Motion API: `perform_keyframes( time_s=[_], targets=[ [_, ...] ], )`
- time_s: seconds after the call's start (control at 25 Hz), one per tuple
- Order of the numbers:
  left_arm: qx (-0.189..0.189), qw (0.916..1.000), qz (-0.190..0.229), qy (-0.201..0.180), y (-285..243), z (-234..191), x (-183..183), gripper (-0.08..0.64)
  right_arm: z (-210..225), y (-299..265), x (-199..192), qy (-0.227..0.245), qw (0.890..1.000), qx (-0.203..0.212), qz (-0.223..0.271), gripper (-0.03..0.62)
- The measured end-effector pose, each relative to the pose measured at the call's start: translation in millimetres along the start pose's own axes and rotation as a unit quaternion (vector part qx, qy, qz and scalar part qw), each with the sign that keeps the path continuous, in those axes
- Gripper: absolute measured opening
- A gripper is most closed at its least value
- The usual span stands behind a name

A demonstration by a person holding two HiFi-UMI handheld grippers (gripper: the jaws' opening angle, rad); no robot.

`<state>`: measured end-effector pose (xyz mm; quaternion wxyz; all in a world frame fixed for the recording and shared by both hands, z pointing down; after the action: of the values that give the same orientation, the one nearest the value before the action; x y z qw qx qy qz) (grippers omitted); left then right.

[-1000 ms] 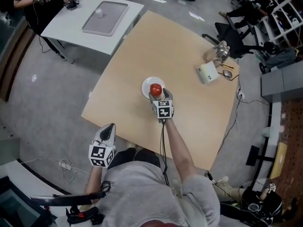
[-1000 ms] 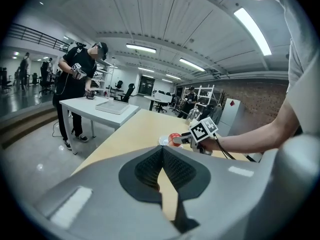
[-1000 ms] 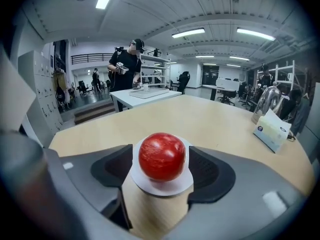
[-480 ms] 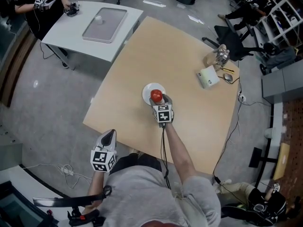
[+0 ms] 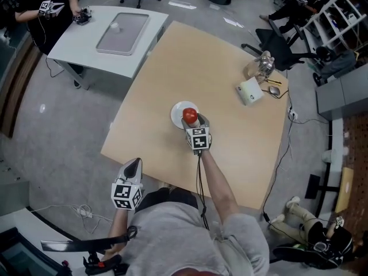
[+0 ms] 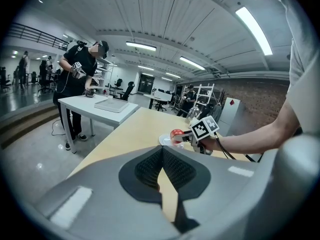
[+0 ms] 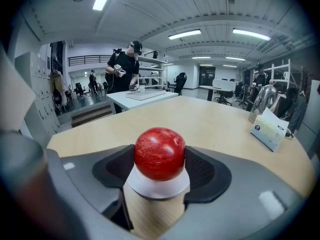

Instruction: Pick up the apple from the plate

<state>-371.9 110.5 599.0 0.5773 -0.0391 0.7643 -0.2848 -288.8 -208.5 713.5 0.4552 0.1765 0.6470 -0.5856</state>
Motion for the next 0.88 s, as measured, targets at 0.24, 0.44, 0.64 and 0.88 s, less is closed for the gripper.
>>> perform_keyframes(
  time_s=[0.24,0.44,0.64,0.88],
  targets=[
    [-0.015,0.9999,0.002,-0.006,-5,2,3,0.018,5,20,4,-0.012,1.0,-0.012,0.018,0.322],
    [-0.034,0.9994,0.004,-0.011,-15,15,3,0.018,17,47,1,-0.036,0.998,-0.025,0.04,0.323],
    [-0.054,0.9983,0.003,-0.023,-18,21,9,0.018,27,72,0,-0.048,0.996,-0.048,0.053,0.322],
    [-0.083,0.9958,0.004,-0.037,-25,35,13,0.018,42,111,-9,-0.057,0.992,-0.086,0.067,0.323]
  ],
)
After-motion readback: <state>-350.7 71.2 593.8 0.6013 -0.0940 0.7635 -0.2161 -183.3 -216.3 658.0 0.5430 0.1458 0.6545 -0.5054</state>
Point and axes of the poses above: the fingertips, and each gripper's own axes: y backward along the fingers, z to its right, x out of its top, the point moved 5 cm from there along y, backward along the fingers, and after that the axes turned 9 degrees about x, right-handed, at the moved point
